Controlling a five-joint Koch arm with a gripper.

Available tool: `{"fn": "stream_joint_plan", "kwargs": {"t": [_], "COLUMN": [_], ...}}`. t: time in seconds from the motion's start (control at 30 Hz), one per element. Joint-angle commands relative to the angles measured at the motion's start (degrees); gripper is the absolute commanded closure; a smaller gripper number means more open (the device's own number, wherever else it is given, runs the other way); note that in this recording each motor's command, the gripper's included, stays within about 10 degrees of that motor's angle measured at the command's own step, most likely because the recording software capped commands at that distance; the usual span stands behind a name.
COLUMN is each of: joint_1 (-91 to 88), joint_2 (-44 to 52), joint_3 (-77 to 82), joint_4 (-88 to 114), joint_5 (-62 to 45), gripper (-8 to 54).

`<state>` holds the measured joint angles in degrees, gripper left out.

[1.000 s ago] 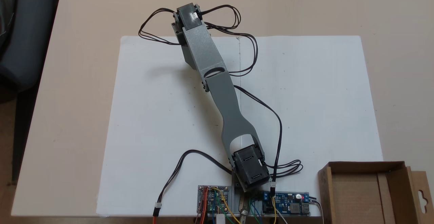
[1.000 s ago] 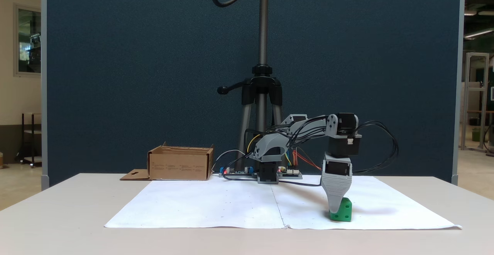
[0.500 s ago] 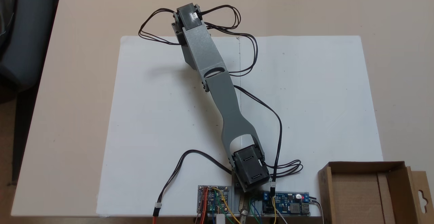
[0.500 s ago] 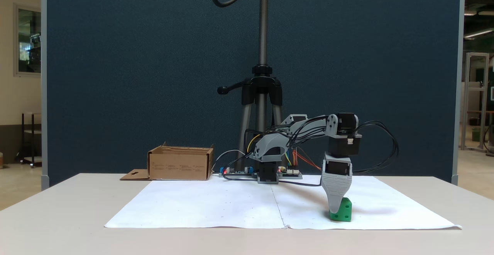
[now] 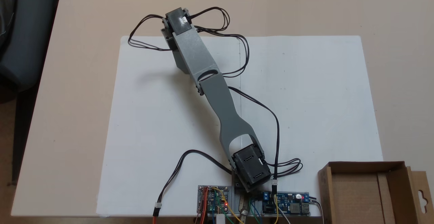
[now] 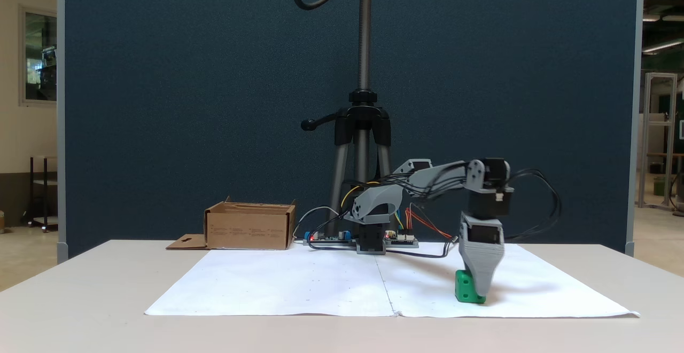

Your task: Grasp a green dice and put it in the bin.

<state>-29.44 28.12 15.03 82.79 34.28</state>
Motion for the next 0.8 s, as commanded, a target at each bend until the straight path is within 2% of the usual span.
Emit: {"fn": "stream_joint_plan", "kwargs": {"t": [0.0, 0.77], "joint_1": [-0.62, 3.78], "joint_2": [1.67, 1.14], "joint_3": [-2.37, -2.29], "joint_4": [3.78, 3.08], "joint_5": [4.31, 4.31], "gripper": [3.0, 3.0]}}
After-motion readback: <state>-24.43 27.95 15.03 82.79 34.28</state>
